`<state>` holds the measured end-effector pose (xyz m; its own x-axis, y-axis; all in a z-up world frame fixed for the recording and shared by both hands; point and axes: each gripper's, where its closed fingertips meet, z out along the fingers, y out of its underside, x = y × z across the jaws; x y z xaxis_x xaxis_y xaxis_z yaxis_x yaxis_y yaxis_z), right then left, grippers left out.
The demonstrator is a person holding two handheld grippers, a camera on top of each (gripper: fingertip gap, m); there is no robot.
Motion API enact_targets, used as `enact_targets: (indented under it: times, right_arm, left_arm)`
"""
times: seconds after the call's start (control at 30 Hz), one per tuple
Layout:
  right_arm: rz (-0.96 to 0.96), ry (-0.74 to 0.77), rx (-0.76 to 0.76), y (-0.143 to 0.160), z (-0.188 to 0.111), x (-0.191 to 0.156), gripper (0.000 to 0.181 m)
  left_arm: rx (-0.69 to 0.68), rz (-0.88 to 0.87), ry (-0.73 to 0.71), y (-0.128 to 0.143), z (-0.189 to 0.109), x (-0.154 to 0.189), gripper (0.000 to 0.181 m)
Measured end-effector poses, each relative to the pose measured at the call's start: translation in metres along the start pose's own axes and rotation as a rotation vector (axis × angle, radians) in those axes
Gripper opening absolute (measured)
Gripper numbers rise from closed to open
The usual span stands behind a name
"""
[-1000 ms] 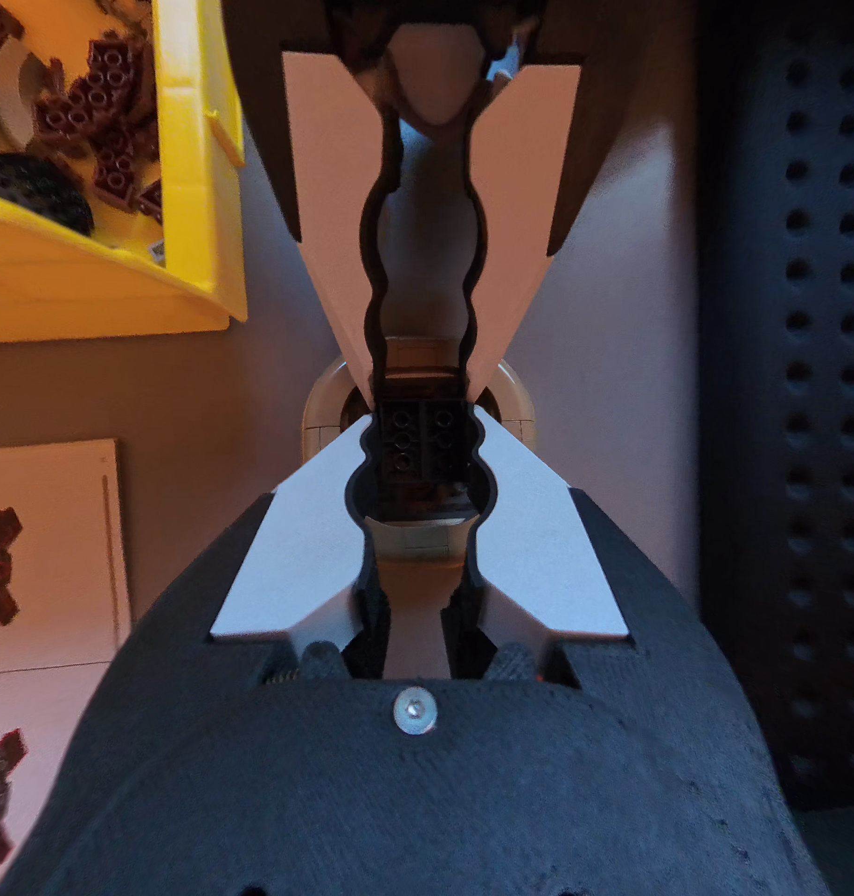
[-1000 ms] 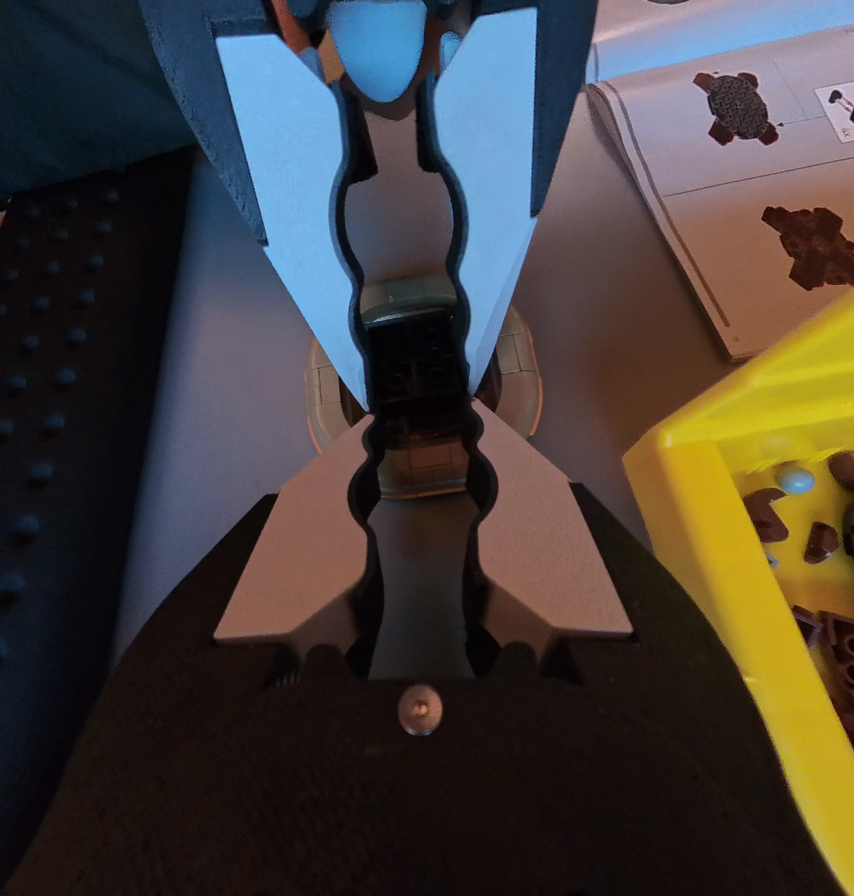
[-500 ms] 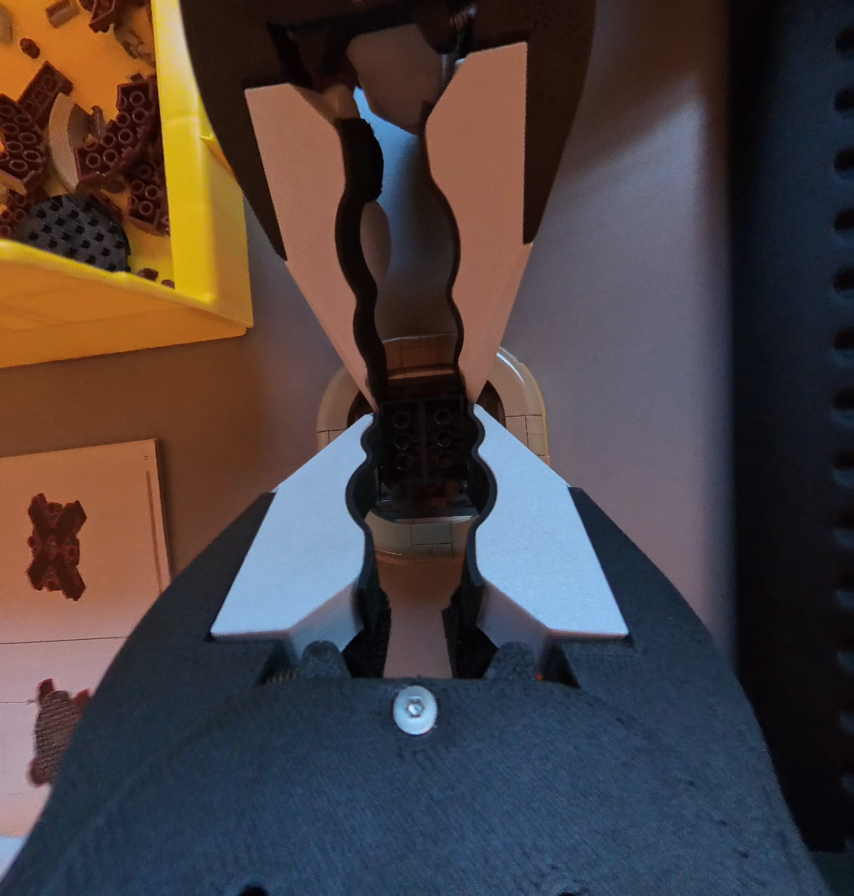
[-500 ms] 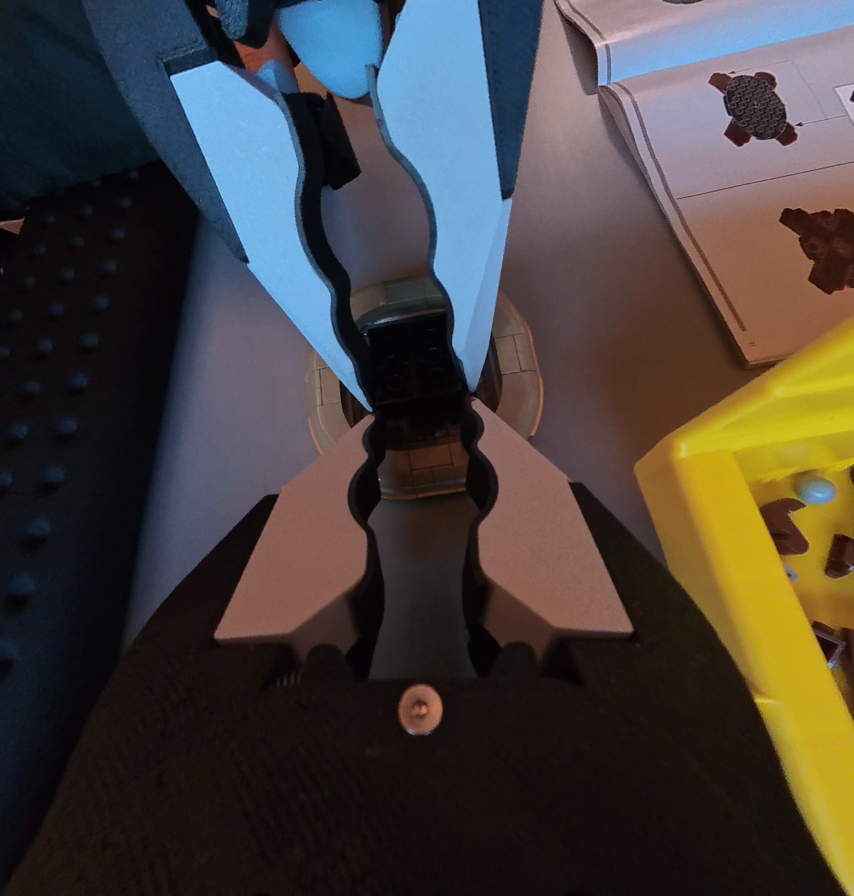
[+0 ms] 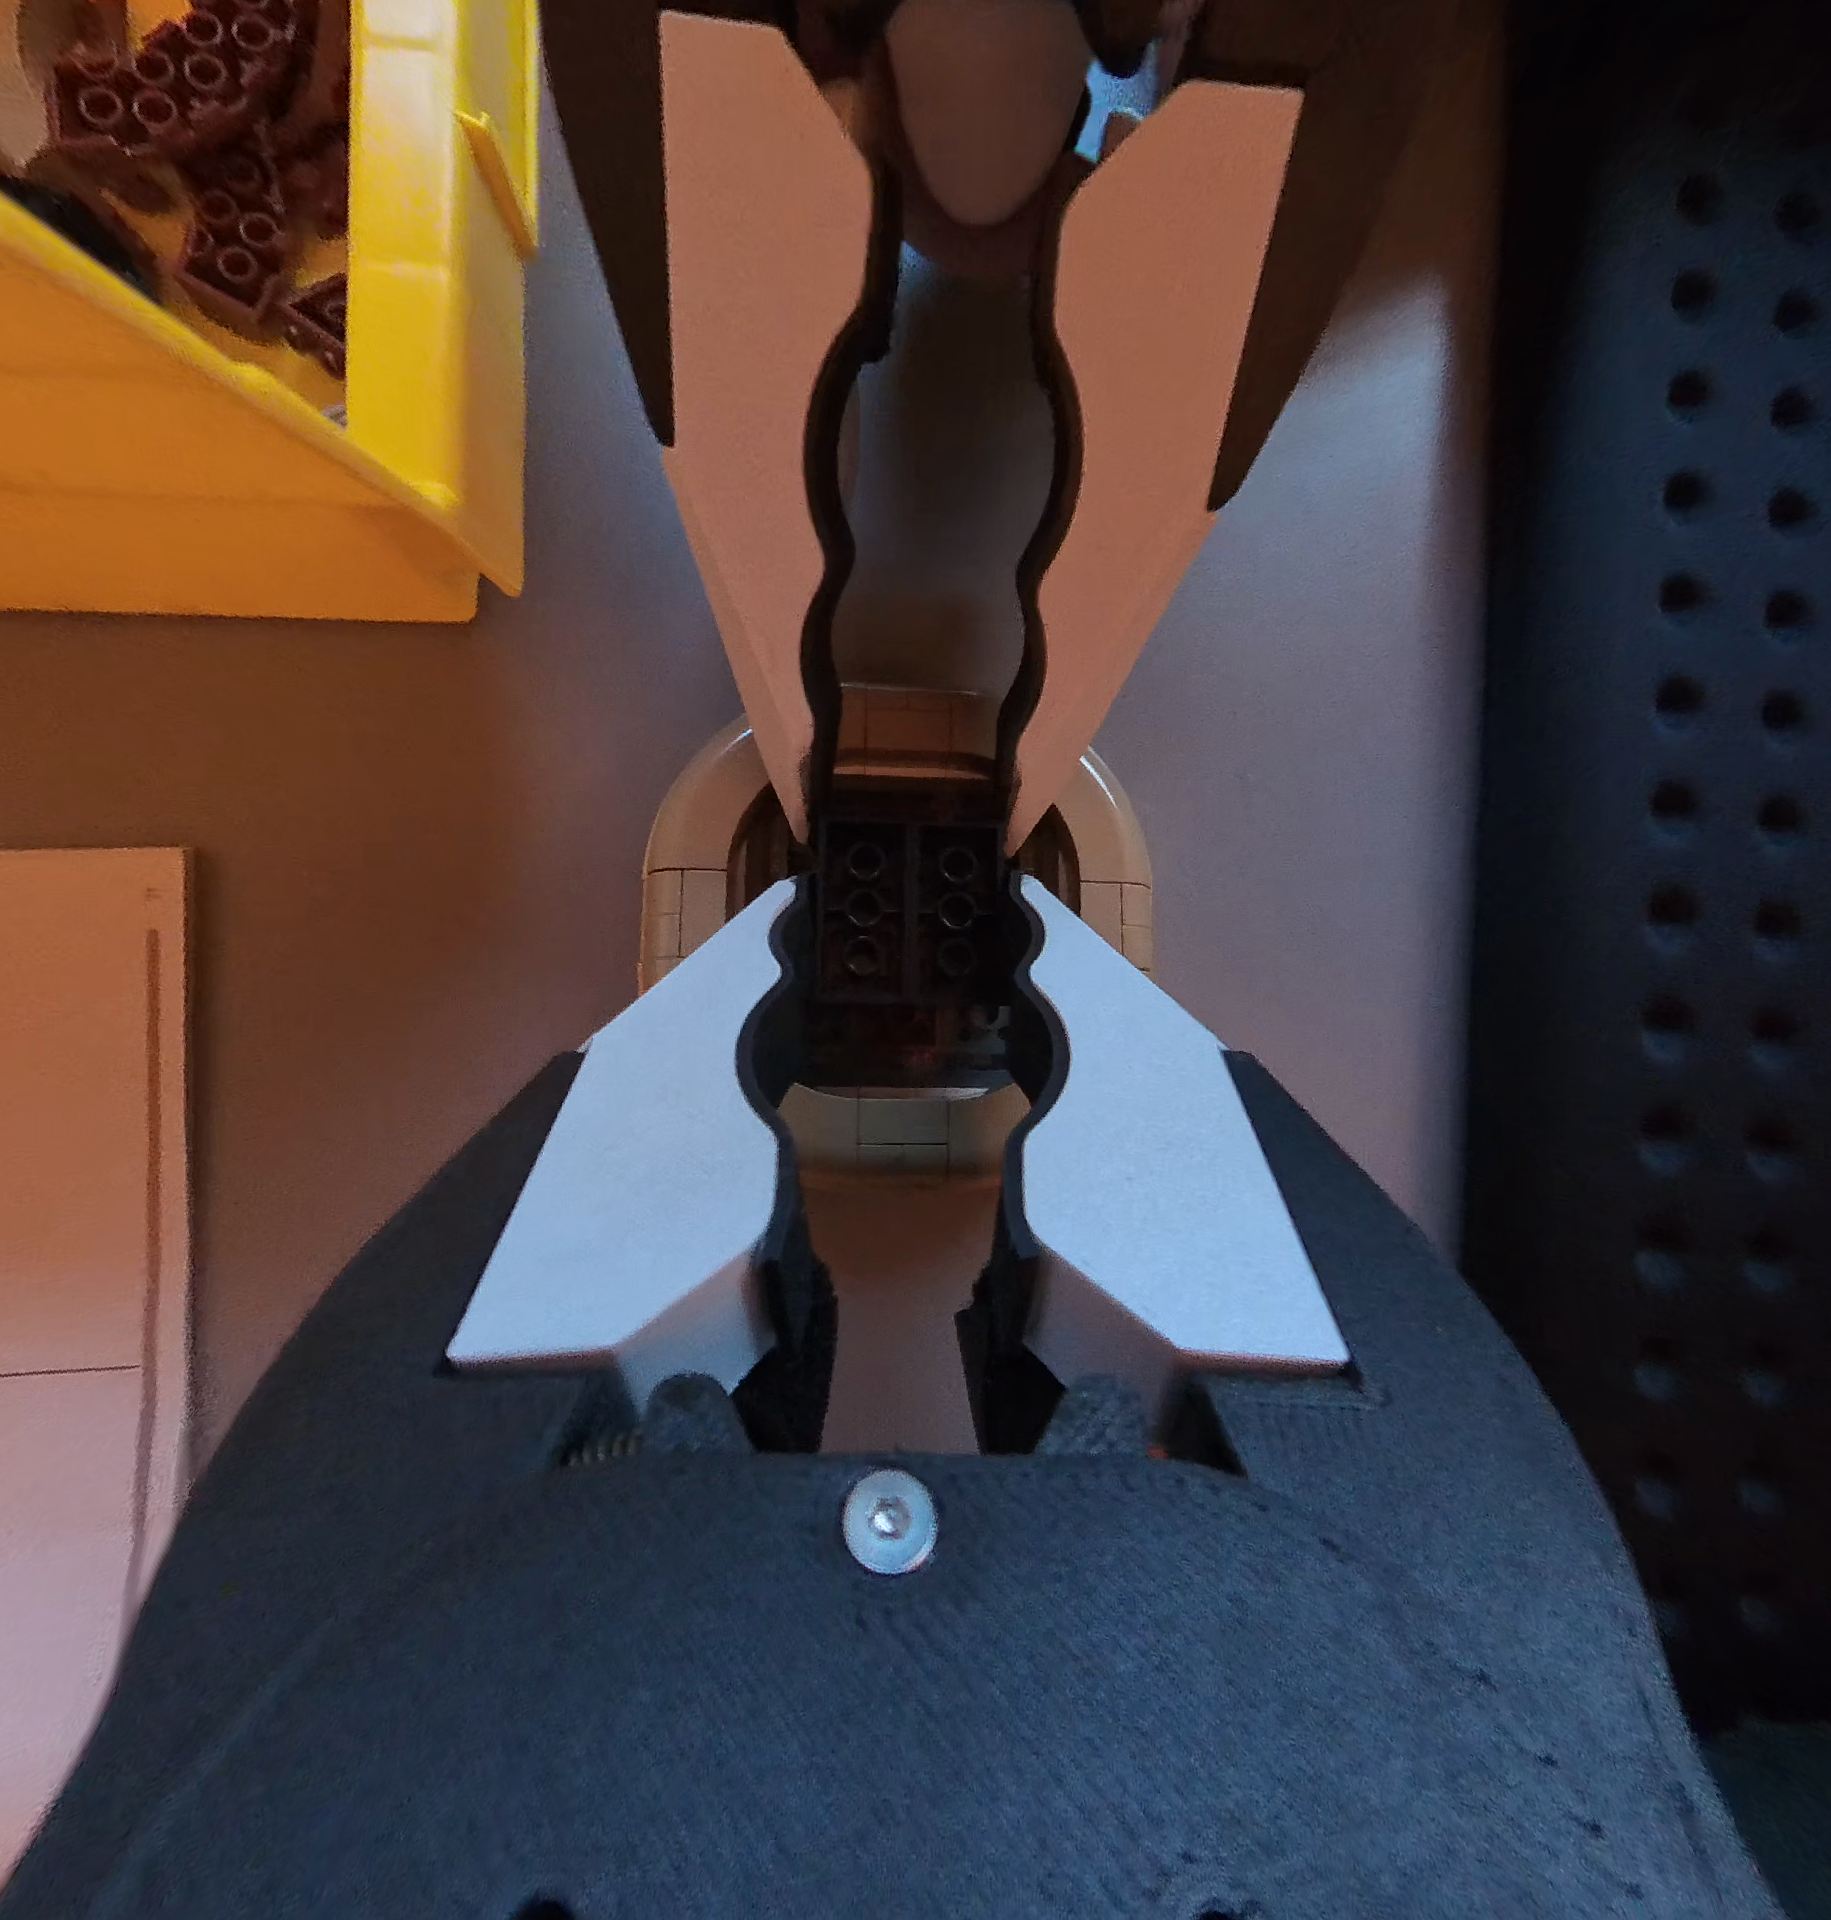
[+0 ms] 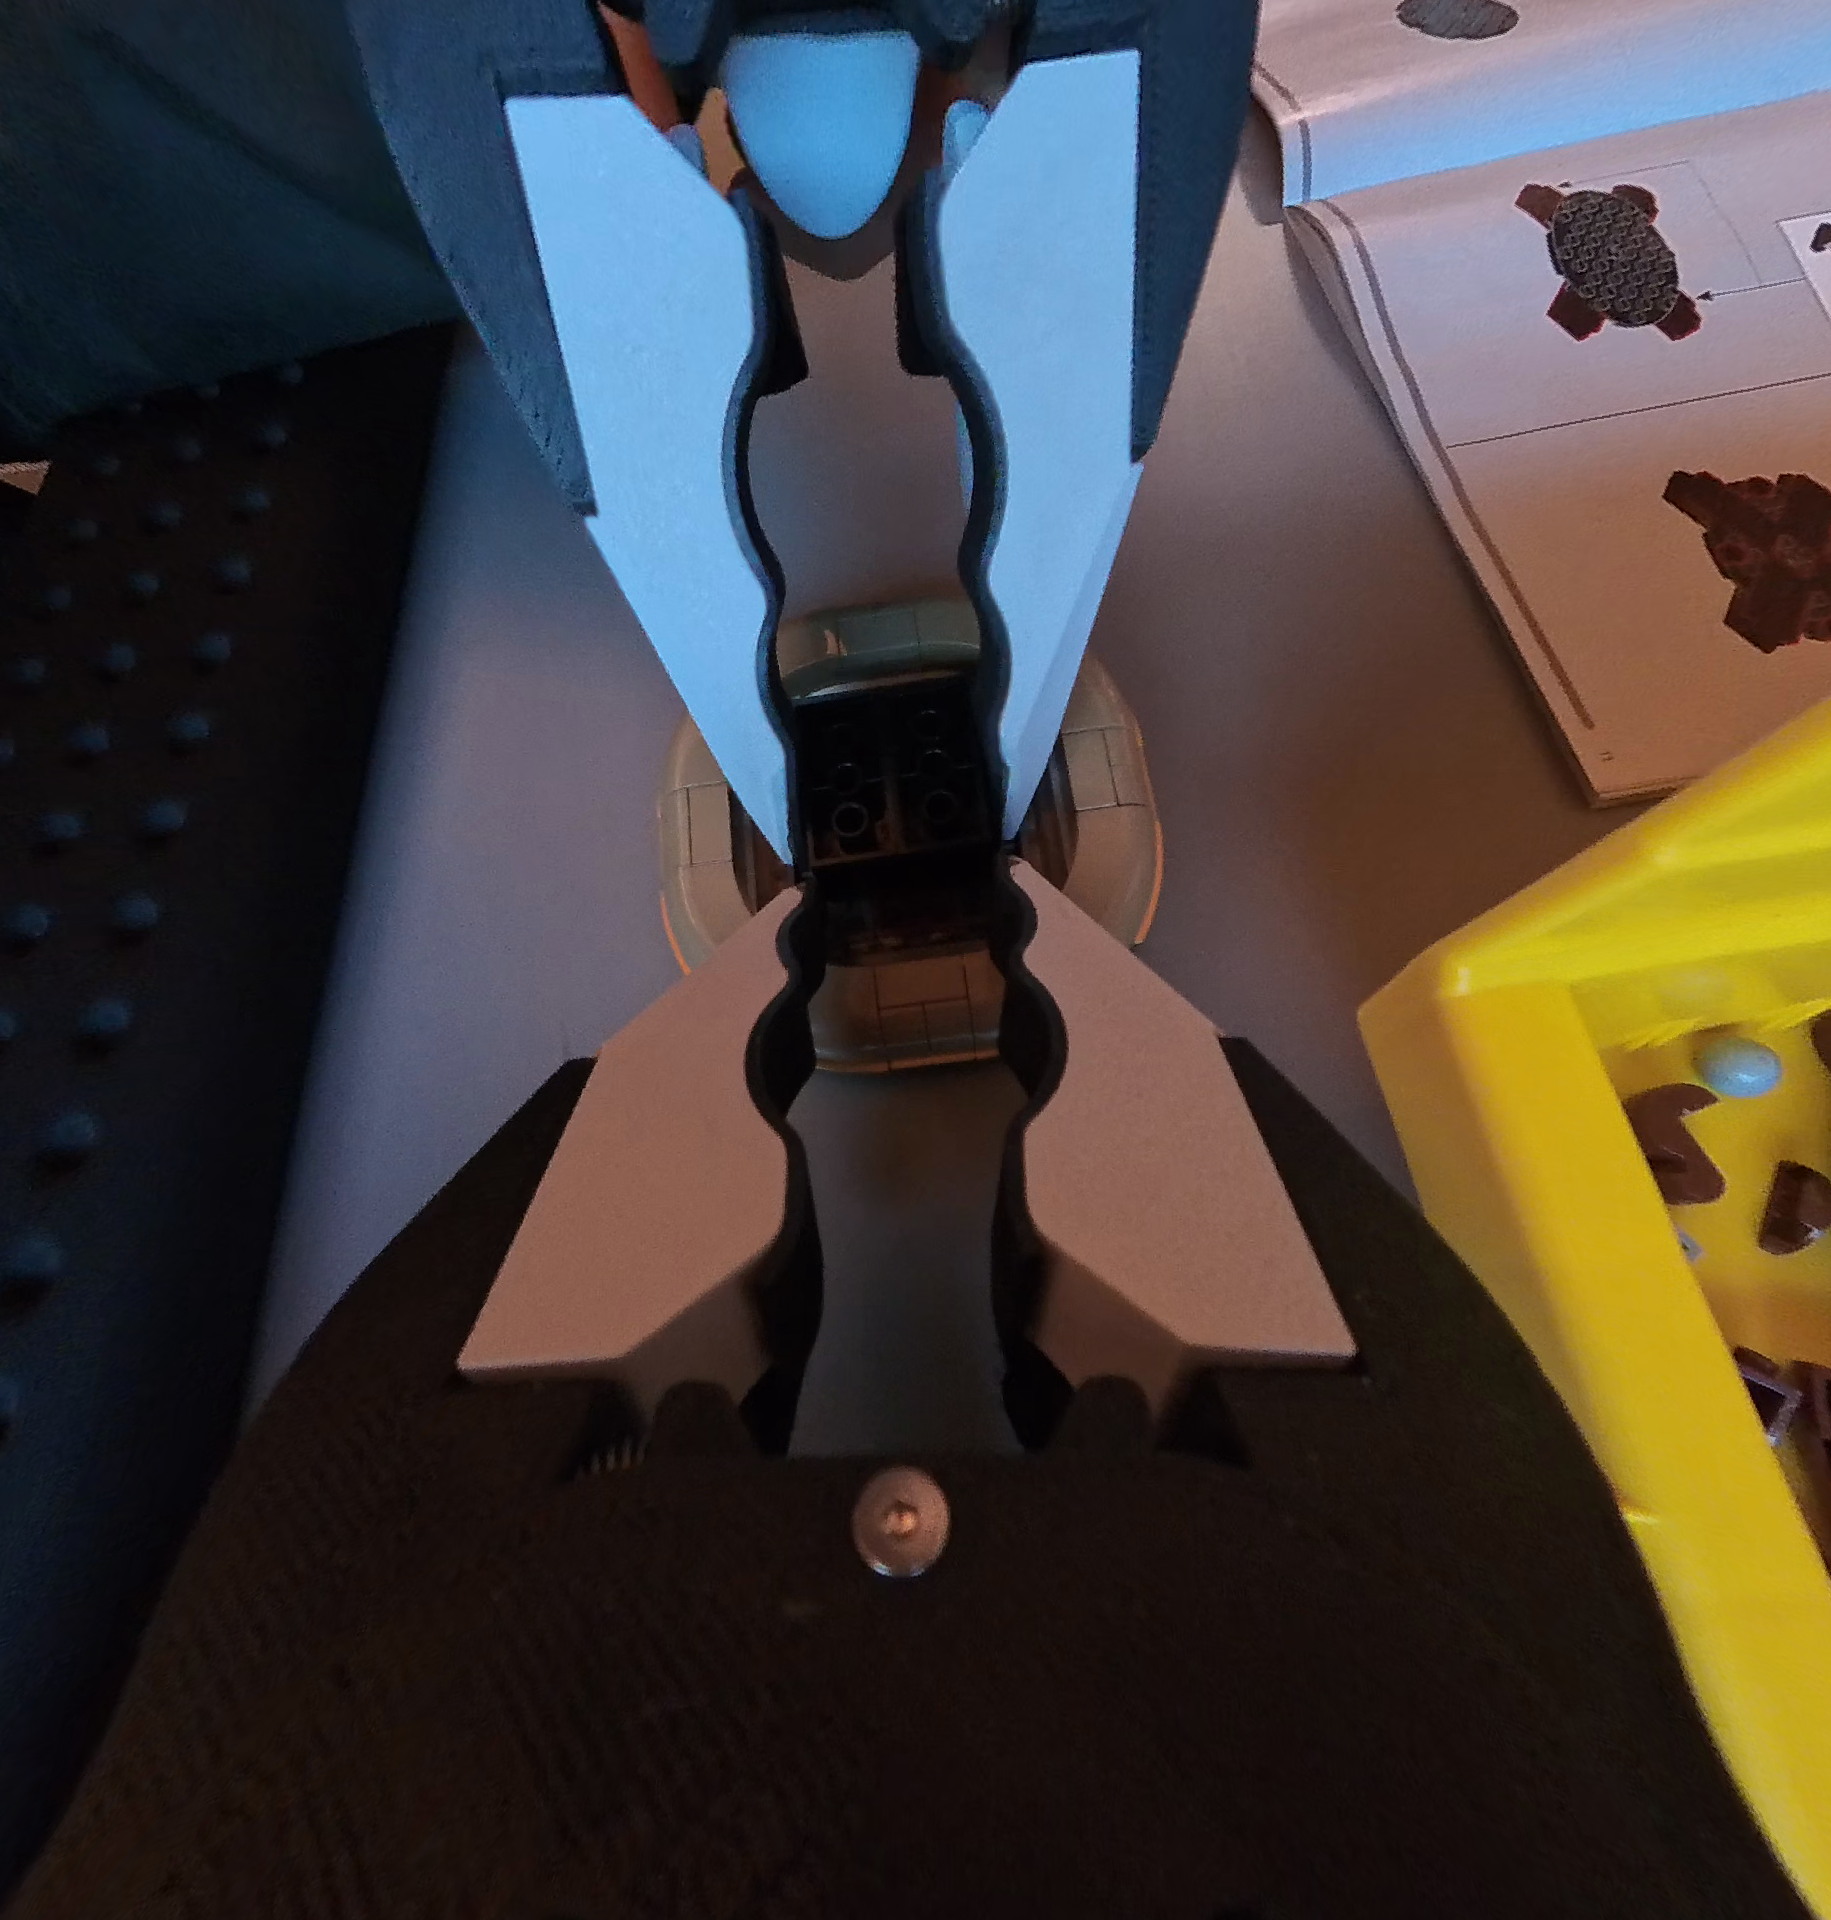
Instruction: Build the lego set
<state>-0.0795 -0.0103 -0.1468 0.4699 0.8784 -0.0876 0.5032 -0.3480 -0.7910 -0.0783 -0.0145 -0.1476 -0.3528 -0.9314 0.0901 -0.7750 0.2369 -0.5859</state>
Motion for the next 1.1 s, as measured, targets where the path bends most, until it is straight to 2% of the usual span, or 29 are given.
enact_targets:
  times: [0.17,0.57,0.73,0.87,1.1]
  right_arm:
    - [0.001,-0.007,0.017,-0.0015,0.0003,-0.0004,0.032]
    - [-0.039,0.006,0.008,-0.0011,0.0013,-0.0018,0.032]
    - [-0.028,0.01,0.002,-0.001,0.0022,-0.0019,0.032]
    - [-0.028,0.018,-0.01,-0.0007,0.0023,-0.0016,0.033]
    - [0.001,0.01,-0.038,0.0009,0.0021,-0.002,0.033]
  left_arm:
    - [0.037,-0.092,0.079,-0.0003,-0.0019,-0.0004,0.035]
    - [0.088,-0.192,0.184,-0.0007,-0.0049,0.0017,0.035]
    - [0.059,0.013,0.026,-0.0009,-0.0015,0.0019,0.034]
    - [0.035,-0.015,0.026,-0.0022,0.0012,0.0016,0.035]
    - [-0.031,0.136,-0.108,-0.0023,0.0004,0.0008,0.034]
